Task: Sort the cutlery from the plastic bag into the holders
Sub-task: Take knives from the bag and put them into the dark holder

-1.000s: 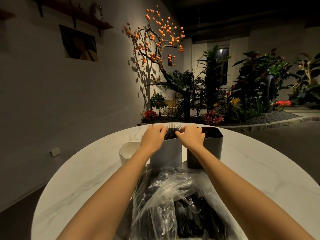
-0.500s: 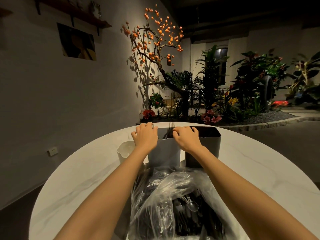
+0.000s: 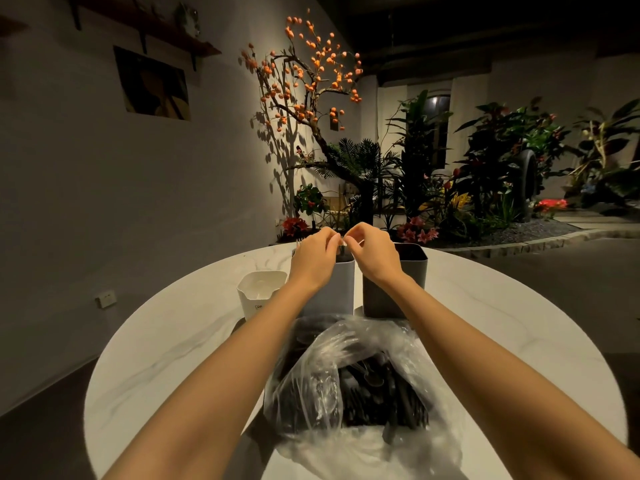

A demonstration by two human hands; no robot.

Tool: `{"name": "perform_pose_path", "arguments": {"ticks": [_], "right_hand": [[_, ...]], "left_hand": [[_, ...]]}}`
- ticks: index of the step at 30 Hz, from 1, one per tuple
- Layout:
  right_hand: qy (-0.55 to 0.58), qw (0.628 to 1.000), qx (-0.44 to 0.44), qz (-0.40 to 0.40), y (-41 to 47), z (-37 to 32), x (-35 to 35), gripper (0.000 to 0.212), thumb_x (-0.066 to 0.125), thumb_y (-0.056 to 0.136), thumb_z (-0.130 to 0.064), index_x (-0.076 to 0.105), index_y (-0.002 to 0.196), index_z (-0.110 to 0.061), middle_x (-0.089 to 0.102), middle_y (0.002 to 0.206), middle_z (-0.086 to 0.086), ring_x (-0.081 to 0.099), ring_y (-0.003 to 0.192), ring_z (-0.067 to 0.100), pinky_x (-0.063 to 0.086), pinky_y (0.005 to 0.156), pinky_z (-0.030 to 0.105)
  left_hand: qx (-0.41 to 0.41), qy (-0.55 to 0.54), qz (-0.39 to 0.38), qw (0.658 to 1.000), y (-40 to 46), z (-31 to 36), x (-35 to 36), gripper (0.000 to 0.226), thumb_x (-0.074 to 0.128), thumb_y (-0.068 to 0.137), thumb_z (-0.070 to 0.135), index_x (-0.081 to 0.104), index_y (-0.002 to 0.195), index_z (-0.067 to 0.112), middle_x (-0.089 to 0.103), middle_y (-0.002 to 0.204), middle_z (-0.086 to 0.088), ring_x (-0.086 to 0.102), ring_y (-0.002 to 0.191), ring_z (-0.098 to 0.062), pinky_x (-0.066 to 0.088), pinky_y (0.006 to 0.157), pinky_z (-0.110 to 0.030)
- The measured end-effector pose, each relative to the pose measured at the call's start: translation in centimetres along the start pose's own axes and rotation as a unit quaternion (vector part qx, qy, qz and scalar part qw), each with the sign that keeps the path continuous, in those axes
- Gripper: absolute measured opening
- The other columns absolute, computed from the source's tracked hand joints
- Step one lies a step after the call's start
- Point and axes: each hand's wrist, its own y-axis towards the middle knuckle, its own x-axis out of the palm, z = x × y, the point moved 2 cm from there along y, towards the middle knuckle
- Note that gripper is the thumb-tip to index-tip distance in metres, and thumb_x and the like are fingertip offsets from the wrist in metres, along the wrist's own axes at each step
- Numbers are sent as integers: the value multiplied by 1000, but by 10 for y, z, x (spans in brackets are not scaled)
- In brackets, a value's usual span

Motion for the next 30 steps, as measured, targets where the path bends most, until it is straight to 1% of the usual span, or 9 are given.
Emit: {"name": "perform_pose_path", "arguments": {"ticks": [4, 8, 11, 16, 19, 21, 24, 27, 30], "right_hand": [[6, 1000, 21, 5, -14, -5, -13, 21, 47, 98, -35, 60, 94, -18, 69, 90, 3, 65, 81, 23, 54, 78, 44], [12, 999, 30, -5, -33, -10, -23, 22, 43, 99, -35, 56, 89, -20, 69, 86, 4, 63, 82, 25, 52, 79, 46], [15, 999, 36, -15, -51, -13, -25, 25, 41, 100, -35, 57, 90, -18, 68, 85, 5, 63, 83, 26, 51, 78, 46], [15, 998, 56, -26, -79, -11, -26, 29, 37, 99, -33, 57, 87, -17, 67, 87, 6, 62, 82, 28, 52, 77, 49], [8, 998, 64, -22, -92, -7, -26, 27, 37, 98, -31, 57, 85, -18, 67, 86, 6, 62, 80, 28, 53, 75, 47], [13, 998, 68, -6, -101, -3, -25, 27, 37, 98, -31, 55, 83, -17, 66, 82, 7, 63, 74, 29, 54, 73, 48], [39, 996, 79, 13, -117, 5, -23, 31, 36, 99, -28, 54, 78, -14, 64, 72, 7, 63, 62, 27, 56, 66, 48], [45, 995, 88, 0, -133, 13, -21, 37, 35, 100, -22, 57, 72, -11, 62, 61, 5, 61, 51, 19, 57, 64, 41], [3, 995, 102, -20, -143, 24, -19, 43, 35, 99, -24, 58, 63, -17, 63, 60, 1, 64, 61, 21, 53, 66, 34]], "left_hand": [[3, -8, -18, 1000, -12, 10, -7, 27, 41, 103, 28, 63, 94, 13, 64, 82, 0, 61, 78, -20, 54, 76, -45], [10, -6, -26, 1000, -29, 23, -14, 36, 39, 103, 29, 63, 81, 13, 65, 76, 1, 60, 73, -17, 52, 75, -43], [16, -17, -37, 999, -45, 28, -14, 37, 39, 104, 28, 63, 79, 14, 64, 72, 2, 59, 70, -16, 51, 74, -42], [19, -13, -47, 999, -72, 36, -10, 39, 39, 103, 28, 56, 68, 24, 59, 64, 11, 57, 63, -10, 50, 71, -38], [16, -26, -53, 998, -86, 37, -7, 39, 40, 103, 28, 57, 68, 23, 60, 62, 9, 57, 59, -9, 52, 70, -39], [7, -38, -60, 997, -96, 35, -5, 39, 40, 103, 27, 59, 69, 20, 62, 62, 5, 59, 55, -13, 54, 69, -41], [-7, -48, -68, 996, -111, 30, 0, 38, 41, 102, 27, 60, 72, 17, 64, 60, 5, 62, 49, -13, 57, 67, -41], [-14, -50, -72, 996, -124, 27, 5, 37, 41, 102, 26, 61, 73, 16, 65, 58, 4, 64, 49, -11, 58, 68, -41], [-9, -24, -76, 997, -135, 25, 11, 36, 42, 101, 28, 60, 70, 24, 65, 59, 7, 65, 55, -11, 58, 69, -40]]}}
